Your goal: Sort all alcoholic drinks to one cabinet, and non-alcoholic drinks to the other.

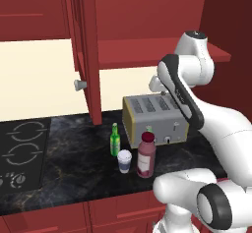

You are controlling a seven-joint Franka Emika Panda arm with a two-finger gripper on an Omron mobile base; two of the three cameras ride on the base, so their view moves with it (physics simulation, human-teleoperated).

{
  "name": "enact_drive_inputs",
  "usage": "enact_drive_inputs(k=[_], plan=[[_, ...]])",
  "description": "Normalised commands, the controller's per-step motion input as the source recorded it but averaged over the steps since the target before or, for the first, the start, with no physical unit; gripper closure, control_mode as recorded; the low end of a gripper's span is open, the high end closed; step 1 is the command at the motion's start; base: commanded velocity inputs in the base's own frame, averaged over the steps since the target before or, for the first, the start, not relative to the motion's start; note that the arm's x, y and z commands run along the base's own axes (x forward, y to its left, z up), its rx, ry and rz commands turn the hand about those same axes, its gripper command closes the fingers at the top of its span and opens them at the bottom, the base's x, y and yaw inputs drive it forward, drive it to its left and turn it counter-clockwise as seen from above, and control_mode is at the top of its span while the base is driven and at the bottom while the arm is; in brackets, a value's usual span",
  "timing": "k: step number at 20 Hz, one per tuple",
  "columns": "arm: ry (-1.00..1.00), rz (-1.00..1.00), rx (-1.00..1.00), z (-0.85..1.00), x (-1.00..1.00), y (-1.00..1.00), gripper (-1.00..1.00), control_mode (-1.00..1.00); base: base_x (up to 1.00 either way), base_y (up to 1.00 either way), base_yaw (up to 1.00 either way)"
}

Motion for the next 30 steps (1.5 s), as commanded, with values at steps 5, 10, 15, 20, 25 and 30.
enact_drive_inputs(k=[5, 10, 15, 20, 25, 30], plan=[[0.0, 0.02, -0.01, -0.14, -0.16, 0.06, -1.0, -1.0, 0.0, 0.0, 0.0], [-0.02, 0.05, -0.01, -0.15, -0.44, 0.18, -1.0, -1.0, 0.0, 0.0, 0.0], [-0.04, 0.05, -0.02, -0.14, -0.45, 0.19, -1.0, -1.0, 0.0, 0.0, 0.0], [-0.1, 0.03, -0.01, -0.23, -0.38, 0.2, -1.0, -1.0, 0.0, 0.0, 0.0], [-0.15, 0.02, 0.0, -0.27, -0.26, 0.19, -1.0, -1.0, 0.0, 0.0, 0.0], [-0.11, 0.02, 0.0, -0.19, -0.29, 0.22, -1.0, -1.0, 0.0, 0.0, 0.0]])
